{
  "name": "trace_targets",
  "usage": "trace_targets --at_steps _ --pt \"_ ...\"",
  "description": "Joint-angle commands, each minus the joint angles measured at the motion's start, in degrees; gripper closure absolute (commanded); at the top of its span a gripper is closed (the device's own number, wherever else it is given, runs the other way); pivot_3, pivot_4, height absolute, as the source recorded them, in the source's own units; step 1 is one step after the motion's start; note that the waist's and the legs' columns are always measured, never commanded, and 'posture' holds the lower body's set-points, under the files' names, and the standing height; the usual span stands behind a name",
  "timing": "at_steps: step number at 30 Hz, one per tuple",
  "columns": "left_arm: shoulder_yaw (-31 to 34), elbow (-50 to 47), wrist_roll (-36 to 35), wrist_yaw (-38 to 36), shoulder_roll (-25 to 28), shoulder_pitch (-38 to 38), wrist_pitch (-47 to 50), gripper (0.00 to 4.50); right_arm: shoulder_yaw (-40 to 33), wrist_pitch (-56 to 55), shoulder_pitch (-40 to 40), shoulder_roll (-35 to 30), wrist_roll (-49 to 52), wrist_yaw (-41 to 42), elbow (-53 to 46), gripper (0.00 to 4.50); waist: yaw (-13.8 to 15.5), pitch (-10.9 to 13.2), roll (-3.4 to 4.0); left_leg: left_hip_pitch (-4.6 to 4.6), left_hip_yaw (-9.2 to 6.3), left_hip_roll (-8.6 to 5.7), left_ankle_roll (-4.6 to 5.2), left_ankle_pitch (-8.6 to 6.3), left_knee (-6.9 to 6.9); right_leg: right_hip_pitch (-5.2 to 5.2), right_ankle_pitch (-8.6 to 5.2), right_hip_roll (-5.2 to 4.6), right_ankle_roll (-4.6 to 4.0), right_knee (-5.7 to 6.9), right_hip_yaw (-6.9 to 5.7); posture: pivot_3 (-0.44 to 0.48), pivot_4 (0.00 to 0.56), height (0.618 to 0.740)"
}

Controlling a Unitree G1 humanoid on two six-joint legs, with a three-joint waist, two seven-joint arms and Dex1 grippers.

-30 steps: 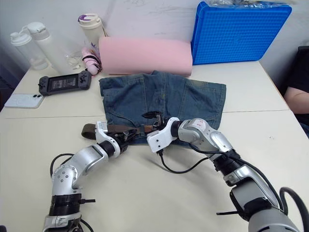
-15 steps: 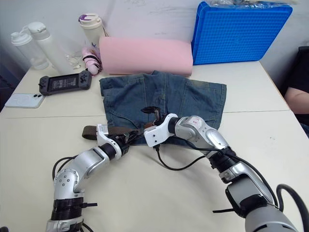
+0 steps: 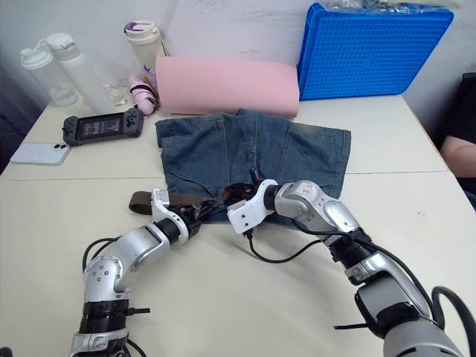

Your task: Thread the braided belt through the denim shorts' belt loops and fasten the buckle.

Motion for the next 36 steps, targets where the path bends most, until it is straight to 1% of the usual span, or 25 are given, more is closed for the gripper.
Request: trace_targets --at_steps 1,2,4,5,6,7,8,10,11,13,17,21,23,25,27,28,30,34,36 --pt "-0.1 0.4 -1.8 -0.4 1.0 1.1 1.5 4.5 -0.7 -0.9 -0.4 -0.1 0.5 -0.2 -2.3 4.46 0.0 0.0 0.0 0.0 0.0 0.0 0.0 0.0 -0.02 -0.01 0.0 0.0 0.0 -0.01 0.0 0.0 0.15 0.74" --pt "0.3 0.5 -2.7 -0.5 1.4 1.4 1.6 4.5 -0.9 -0.8 -0.4 -0.2 0.6 -0.2 -2.3 4.46 -0.1 0.0 0.0 0.0 0.0 0.02 0.0 0.0 -0.02 -0.01 0.0 0.01 0.0 -0.01 -0.01 0.0 0.15 0.74" --pt "1.2 -0.2 -4.3 -1.4 3.1 2.4 2.3 3.65 -1.2 -0.8 -0.6 -0.4 0.9 0.1 -2.4 4.5 -0.3 0.0 0.0 0.01 0.0 0.02 0.0 0.0 -0.04 -0.01 0.0 0.01 0.0 -0.02 -0.02 0.0 0.15 0.74" --pt "1.7 -0.7 -5.9 -1.5 4.2 3.2 2.6 3.36 -1.4 -0.7 -0.8 -0.5 1.1 0.2 -2.6 4.5 -0.4 0.0 0.0 0.01 0.0 0.03 0.0 0.0 -0.07 -0.01 0.0 0.02 0.0 -0.03 -0.02 0.0 0.15 0.74" --pt "2.0 -1.0 -7.2 -1.5 5.2 3.8 2.8 2.88 -1.6 -0.7 -0.9 -0.6 1.3 0.4 -2.6 4.5 -0.6 0.0 0.0 0.04 0.0 0.03 0.0 0.0 -0.11 -0.01 0.0 0.01 0.0 -0.02 -0.01 0.0 0.15 0.74" --pt "2.9 -1.3 -8.9 -1.9 6.1 4.6 2.7 2.5 -1.9 -0.8 -1.1 -0.7 1.6 0.3 -2.7 4.5 -0.8 0.0 0.0 0.05 0.0 0.03 0.0 0.0 -0.14 -0.01 0.0 0.01 0.0 -0.03 -0.01 0.0 0.15 0.74" --pt "3.5 -1.6 -10.4 -2.4 7.1 5.3 2.6 1.96 -2.3 -0.9 -1.4 -0.7 2.0 0.3 -2.7 4.5 -1.1 0.0 0.0 0.07 0.0 0.03 0.0 0.0 -0.18 -0.01 0.0 0.01 0.0 -0.02 -0.02 0.0 0.15 0.74" --pt "5.2 -2.4 -13.2 -5.8 9.6 6.4 3.3 1.3 -3.0 -1.3 -2.5 -0.9 3.0 0.3 -2.8 4.5 -1.2 0.0 0.01 0.12 0.0 0.03 -0.01 0.01 -0.3 -0.01 0.0 0.0 0.0 -0.03 -0.01 0.0 0.15 0.74" --pt "6.5 -2.9 -14.3 -7.9 10.0 6.6 3.8 0.83 -3.4 -1.4 -3.3 -1.0 3.6 0.4 -2.8 4.5 -1.3 0.0 0.02 0.13 0.0 0.04 -0.04 0.02 -0.34 -0.02 0.0 0.01 -0.01 -0.05 -0.01 0.0 0.15 0.74" --pt "9.0 -4.2 -15.2 -12.6 11.5 6.4 4.9 0.08 -4.2 -1.8 -5.3 -1.5 5.1 1.0 -2.3 4.5 -1.3 0.0 0.03 0.14 0.01 0.04 -0.08 0.05 -0.42 -0.07 -0.01 0.05 -0.03 -0.06 0.01 0.0 0.15 0.74" --pt "14.5 -5.2 -15.2 -20.1 14.4 6.6 6.0 0.08 -6.5 -3.4 -9.8 -3.9 9.9 4.0 -0.7 4.5 -1.3 0.0 0.05 0.07 0.03 0.04 -0.12 0.07 -0.48 -0.23 -0.02 0.05 -0.04 -0.04 0.02 0.0 0.15 0.74" --pt "15.2 -6.4 -14.9 -24.7 19.8 6.5 7.4 0.08 -8.8 -5.4 -13.5 -7.2 15.1 7.8 1.8 4.5 -1.2 0.0 0.05 0.06 0.0 0.04 -0.12 0.07 -0.57 -0.24 -0.02 0.04 -0.05 -0.08 0.0 0.0 0.15 0.74" --pt "14.4 -10.4 -8.7 -29.9 24.0 6.3 9.0 0.08 -9.9 -7.6 -15.1 -10.1 16.4 9.2 3.9 4.5 -1.1 0.1 -0.01 0.03 -0.01 0.01 -0.1 0.07 -0.57 -0.23 -0.02 0.0 -0.05 -0.12 0.0 0.0 0.15 0.74" --pt "14.0 -13.2 -5.3 -34.1 26.9 6.9 9.8 0.08 -10.7 -9.2 -15.6 -12.7 17.9 10.8 5.5 4.5 -1.1 0.1 -0.02 -0.04 -0.04 0.01 -0.08 0.07 -0.58 -0.23 -0.02 -0.01 -0.05 -0.14 0.0 0.0 0.15 0.74" --pt "15.2 -15.8 1.3 -38.3 26.5 7.1 5.5 0.08 -11.3 -10.6 -15.3 -14.9 19.2 11.9 6.8 4.5 -1.2 0.1 0.01 -0.03 -0.03 -0.02 -0.05 0.06 -0.66 -0.23 -0.02 -0.04 -0.05 -0.17 0.04 0.0 0.15 0.74" --pt "15.3 -16.7 4.3 -41.1 27.3 7.2 4.6 0.08 -11.7 -11.1 -14.9 -15.9 20.0 12.6 7.4 4.5 -1.3 0.1 0.02 -0.02 -0.01 -0.02 -0.05 0.06 -0.67 -0.23 -0.02 -0.04 -0.05 -0.17 0.05 0.0 0.15 0.74" --pt "15.4 -17.4 8.0 -46.2 29.2 7.5 4.3 0.08 -12.2 -12.2 -13.9 -17.8 20.7 13.5 8.4 4.5 -1.4 0.1 0.02 -0.03 0.03 0.06 -0.06 0.06 -0.7 -0.24 -0.03 0.03 -0.06 -0.29 0.03 0.0 0.15 0.74" --pt "15.8 -16.8 10.6 -54.7 32.3 6.2 4.3 0.08 -13.8 -12.4 -12.0 -20.9 21.1 13.9 9.7 4.5 -1.4 0.2 0.1 -0.03 0.09 0.13 -0.08 0.06 -0.71 -0.3 -0.06 0.03 -0.12 -0.26 0.07 0.0 0.15 0.74" --pt "15.9 -16.4 13.0 -58.9 34.3 5.2 3.8 0.08 -14.8 -12.1 -11.1 -22.6 20.7 13.6 10.3 4.5 -1.4 0.2 0.11 -0.03 0.11 0.1 -0.07 0.06 -0.7 -0.32 -0.06 0.0 -0.12 -0.24 0.11 0.0 0.15 0.74"
